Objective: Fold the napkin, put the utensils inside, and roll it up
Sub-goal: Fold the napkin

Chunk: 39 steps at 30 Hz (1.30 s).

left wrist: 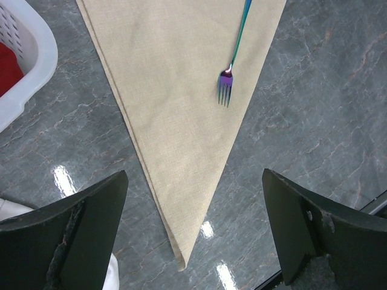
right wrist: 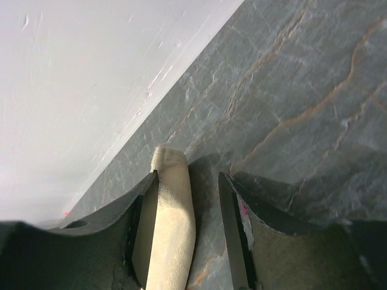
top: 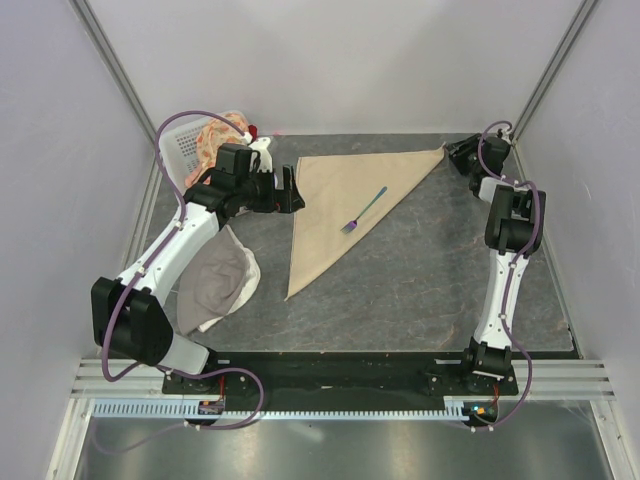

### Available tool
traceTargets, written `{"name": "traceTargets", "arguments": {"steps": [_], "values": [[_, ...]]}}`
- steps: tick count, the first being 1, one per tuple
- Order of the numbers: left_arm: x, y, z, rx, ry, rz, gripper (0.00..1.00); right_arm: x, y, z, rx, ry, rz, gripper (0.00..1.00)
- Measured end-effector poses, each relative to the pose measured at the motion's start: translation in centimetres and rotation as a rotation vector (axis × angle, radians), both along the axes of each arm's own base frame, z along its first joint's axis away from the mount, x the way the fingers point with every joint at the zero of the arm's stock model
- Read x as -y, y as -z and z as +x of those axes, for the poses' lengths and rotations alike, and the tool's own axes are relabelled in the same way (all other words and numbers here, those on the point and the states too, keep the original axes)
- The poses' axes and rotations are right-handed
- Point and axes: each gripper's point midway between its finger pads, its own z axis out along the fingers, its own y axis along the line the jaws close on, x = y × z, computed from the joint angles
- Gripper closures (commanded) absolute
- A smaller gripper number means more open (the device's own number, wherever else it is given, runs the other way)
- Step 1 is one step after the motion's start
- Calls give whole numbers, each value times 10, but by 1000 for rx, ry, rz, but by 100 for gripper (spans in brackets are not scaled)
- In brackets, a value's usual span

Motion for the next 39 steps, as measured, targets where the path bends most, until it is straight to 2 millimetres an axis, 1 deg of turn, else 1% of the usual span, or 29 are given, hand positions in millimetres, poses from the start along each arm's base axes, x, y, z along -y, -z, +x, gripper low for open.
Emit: {"name": "traceTargets", "arguments": {"steps": [3, 10, 19, 24, 30, 32, 34, 39], "values": [[0, 0, 0, 0, 1, 0, 0, -2, 1, -7, -3, -1, 13, 46], [1, 0, -1, -2, 7, -5, 0, -2, 0, -9, 3, -3, 14, 45], [3, -1, -2, -4, 15, -11, 0, 4, 0, -31, -7, 10, 46, 43], [3, -1, -2, -4, 15, -11, 0, 8, -1, -36, -11, 10, 58, 43], [3, -1, -2, -5, 18, -14, 0, 9, -2, -34, -44, 4, 55, 45], [4, -1, -2, -5, 19, -15, 0, 10, -1, -30, -56, 3, 53, 47], [4, -1, -3, -6, 20, -15, 0, 12, 0, -27, -65, 2, 52, 52], [4, -1, -3, -7, 24, -19, 0, 12, 2, -12, -78, -6, 38, 52]]}}
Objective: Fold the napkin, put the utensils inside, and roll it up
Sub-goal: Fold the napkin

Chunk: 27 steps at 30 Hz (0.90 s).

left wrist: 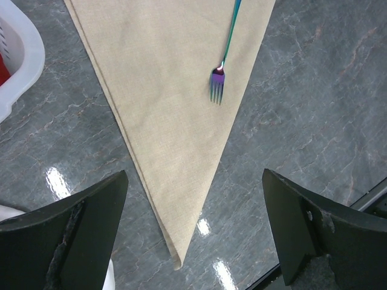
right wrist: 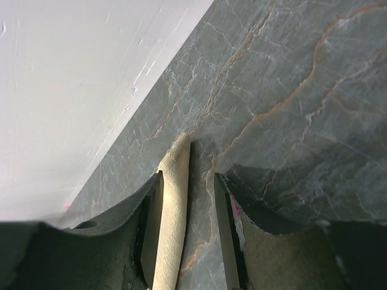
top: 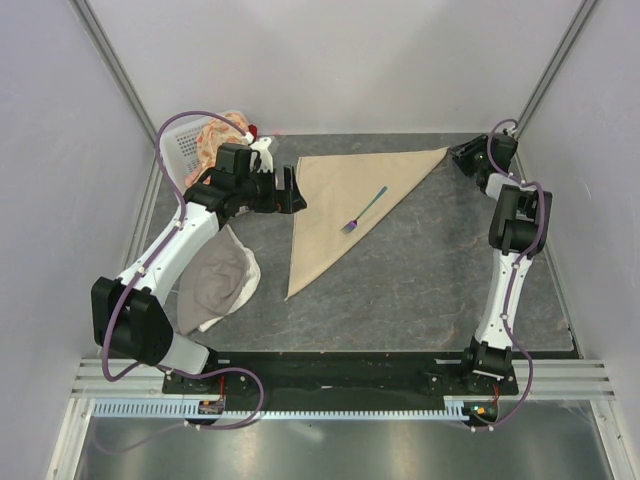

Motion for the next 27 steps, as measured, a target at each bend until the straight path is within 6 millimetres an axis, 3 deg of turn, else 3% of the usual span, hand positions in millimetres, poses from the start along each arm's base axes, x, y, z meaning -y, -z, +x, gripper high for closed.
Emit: {"name": "traceTargets", "arguments": {"steps": [19, 23, 27], "values": [[2, -1, -2, -4, 13, -12, 0, -10, 1, 21, 2, -8, -45, 57], [1, -1, -1, -4, 11, -12, 0, -11, 2, 24, -3, -4, -52, 61], [0, -1, -1, -4, 9, -13, 0, -13, 5, 27, -3, -6, -58, 75]]}}
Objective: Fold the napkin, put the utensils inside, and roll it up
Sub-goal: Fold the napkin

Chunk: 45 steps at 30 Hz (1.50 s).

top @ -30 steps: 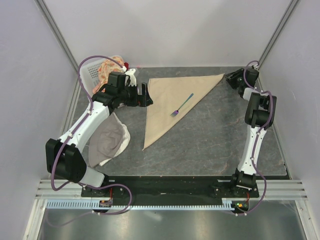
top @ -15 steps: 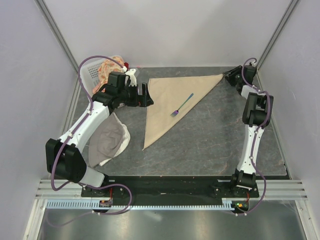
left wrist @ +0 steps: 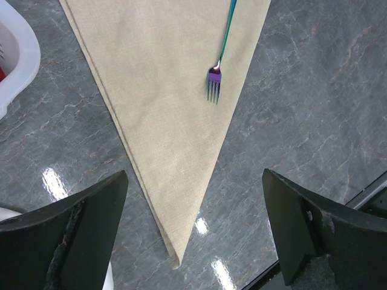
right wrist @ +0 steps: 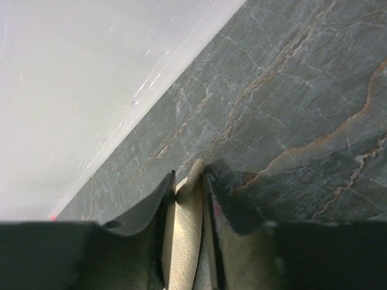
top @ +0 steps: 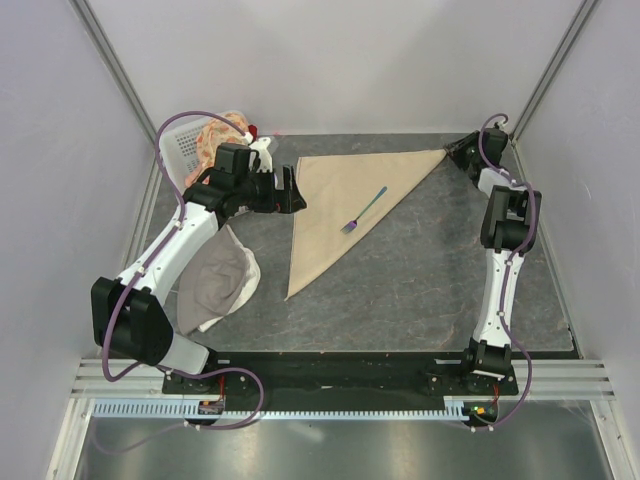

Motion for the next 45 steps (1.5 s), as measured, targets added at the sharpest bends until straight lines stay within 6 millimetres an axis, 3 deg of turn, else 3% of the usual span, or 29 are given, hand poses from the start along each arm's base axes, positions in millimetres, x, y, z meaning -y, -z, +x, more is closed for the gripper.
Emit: {"name": "traceTargets", "arguments": {"steps": [5, 7, 10, 17, 23, 29, 36, 40, 45], "values": [[-1, 0, 0, 0, -2, 0, 0, 0, 3, 0, -7, 2, -3, 86], [-1, 0, 1, 0, -4, 0, 0, -1, 4, 0, -7, 1, -2, 95], [-2, 0, 1, 0, -5, 0, 0, -2, 5, 0, -1, -1, -3, 99], [-2, 0, 1, 0, -5, 0, 0, -8, 5, -2, 49, -24, 13, 100], [-2, 0, 1, 0, -6, 0, 0, -25, 4, -14, 60, -63, 40, 100], [-2, 0, 1, 0, -7, 0, 0, -52, 0, -34, 39, -118, 57, 100], [-3, -1, 1, 2, -7, -2, 0, -89, -28, -55, 58, -205, 60, 100], [-3, -5, 0, 10, -5, -7, 0, -118, -43, -72, 72, -270, 52, 100], [-1, -14, -2, 34, 5, -25, 0, -155, -43, -100, 56, -352, 54, 100]]}}
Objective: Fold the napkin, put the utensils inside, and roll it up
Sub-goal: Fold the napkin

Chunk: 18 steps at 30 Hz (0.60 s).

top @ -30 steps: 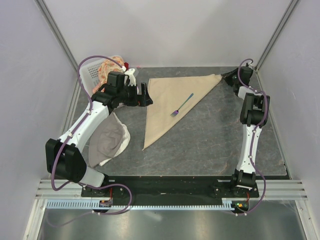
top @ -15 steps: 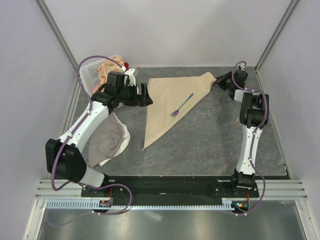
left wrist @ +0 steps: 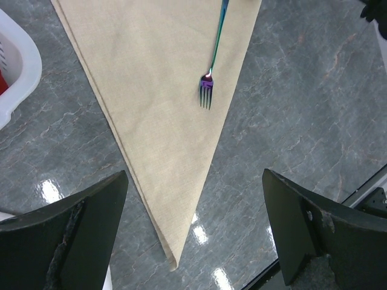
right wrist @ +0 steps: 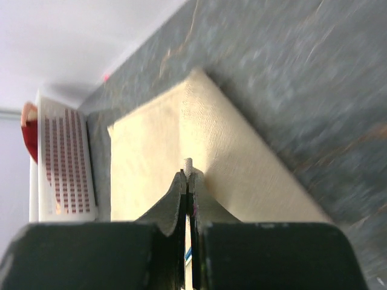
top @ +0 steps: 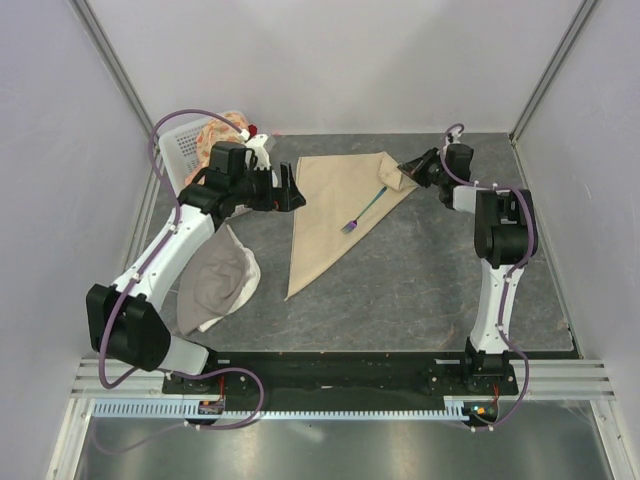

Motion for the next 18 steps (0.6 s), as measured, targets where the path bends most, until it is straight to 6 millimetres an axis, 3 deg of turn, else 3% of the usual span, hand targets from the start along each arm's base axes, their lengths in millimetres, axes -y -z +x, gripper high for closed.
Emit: {"name": "traceTargets", "arguments": {"steps": [7, 13, 18], "values": [[2, -8, -1, 14, -5, -25, 0, -50, 12, -56, -61, -103, 2, 100], [2, -14, -3, 25, -9, -38, 0, -85, -4, -97, -40, -185, 5, 100], [4, -17, -5, 23, 2, -53, 0, -99, -11, -118, -21, -222, 11, 100]]}}
